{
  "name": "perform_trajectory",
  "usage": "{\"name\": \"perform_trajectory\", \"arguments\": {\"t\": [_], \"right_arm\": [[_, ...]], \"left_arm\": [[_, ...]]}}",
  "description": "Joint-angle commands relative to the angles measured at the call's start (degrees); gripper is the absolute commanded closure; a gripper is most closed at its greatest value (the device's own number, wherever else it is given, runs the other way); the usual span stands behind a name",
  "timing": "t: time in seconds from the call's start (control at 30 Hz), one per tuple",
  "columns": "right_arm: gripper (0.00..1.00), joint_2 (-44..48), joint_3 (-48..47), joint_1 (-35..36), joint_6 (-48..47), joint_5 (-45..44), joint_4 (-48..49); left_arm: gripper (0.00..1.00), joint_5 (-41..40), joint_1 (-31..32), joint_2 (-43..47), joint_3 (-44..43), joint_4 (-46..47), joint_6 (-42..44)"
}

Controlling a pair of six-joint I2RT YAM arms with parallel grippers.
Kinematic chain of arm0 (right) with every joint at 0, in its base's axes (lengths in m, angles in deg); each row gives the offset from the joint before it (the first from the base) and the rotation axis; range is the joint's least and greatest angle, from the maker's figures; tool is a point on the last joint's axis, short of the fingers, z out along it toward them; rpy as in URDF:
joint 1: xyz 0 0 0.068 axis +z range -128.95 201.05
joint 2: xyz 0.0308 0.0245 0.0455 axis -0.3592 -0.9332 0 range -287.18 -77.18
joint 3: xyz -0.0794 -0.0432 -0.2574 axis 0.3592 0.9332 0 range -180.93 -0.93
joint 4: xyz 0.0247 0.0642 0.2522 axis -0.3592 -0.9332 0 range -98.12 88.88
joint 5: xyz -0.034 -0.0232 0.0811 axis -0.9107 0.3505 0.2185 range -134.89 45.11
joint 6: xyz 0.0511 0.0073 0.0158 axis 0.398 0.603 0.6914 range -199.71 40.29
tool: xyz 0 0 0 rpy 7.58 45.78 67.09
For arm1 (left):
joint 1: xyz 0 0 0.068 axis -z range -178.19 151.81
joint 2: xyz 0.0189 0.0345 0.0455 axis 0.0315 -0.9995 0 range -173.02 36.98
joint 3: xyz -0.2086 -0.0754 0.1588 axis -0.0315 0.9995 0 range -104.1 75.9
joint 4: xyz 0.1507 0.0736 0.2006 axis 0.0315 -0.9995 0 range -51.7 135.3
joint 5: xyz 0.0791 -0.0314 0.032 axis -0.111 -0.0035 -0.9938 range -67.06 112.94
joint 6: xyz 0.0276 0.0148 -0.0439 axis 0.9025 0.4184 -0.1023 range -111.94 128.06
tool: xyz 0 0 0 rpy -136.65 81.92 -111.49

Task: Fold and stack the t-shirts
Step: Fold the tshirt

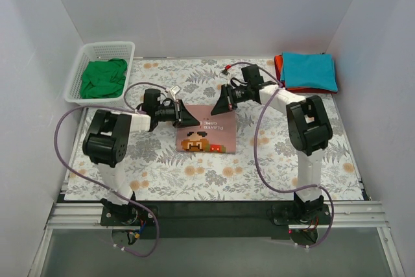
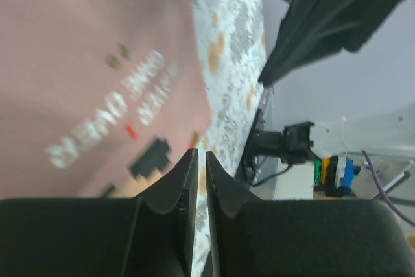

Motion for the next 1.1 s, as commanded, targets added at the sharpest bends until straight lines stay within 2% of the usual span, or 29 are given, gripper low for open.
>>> {"name": "perform_trajectory", "arguments": {"t": [0.0,0.1,0.23,0.27,0.33,0.37,0.47,0.57,0.67,0.8,1.07], "right_arm": [[0.99,-7.93,-4.11,1.17,4.23,-1.75,2.15],[0.99,-13.99,-6.94,0.82,4.33,-2.64,2.6],[0.99,-17.6,-4.94,0.11,0.55,-5.36,2.33],[0.99,-17.78,-4.14,-0.06,-0.24,-5.62,2.25],[0.99,-16.82,-1.43,-0.06,-2.87,-5.8,2.07],[0.99,-14.99,-0.63,0.02,-3.58,-4.67,1.89],[0.99,-10.5,-1.14,-0.5,-6.04,-3.18,-0.3],[0.99,-6.98,-3.86,-1.64,-5.35,-1.68,-1.1],[0.99,-7.5,-7.46,-2.52,-4.47,-1.23,-0.92],[0.99,-13.38,-11.85,-3.75,-2.45,-0.53,-0.74],[0.99,-25.68,-19.33,-6.56,-2.0,-3.6,-0.04]], "left_arm": [[0.92,-6.29,-0.16,-7.07,-5.5,6.41,-4.38],[0.92,-7.7,-1.74,-14.28,-8.68,7.38,-6.04],[0.92,-8.24,-5.78,-18.77,-6.24,10.72,-9.21],[0.92,-8.33,-7.09,-18.6,-5.44,10.2,-8.6],[0.92,-8.42,-7.54,-17.56,-5.43,3.37,-5.45],[0.91,-7.89,-7.46,-16.59,-5.09,0.9,-1.43],[0.85,-6.05,-7.37,-10.18,-3.15,-1.75,1.58],[0.83,-5.42,-7.46,-4.73,-4.98,-3.07,2.04],[0.83,-5.86,-7.28,-4.45,-6.57,0.77,-1.9],[0.84,-7.27,-7.02,-10.59,-10.6,9.73,-9.46],[0.86,-12.19,-7.46,-25.62,-21.51,6.07,-10.35]]}}
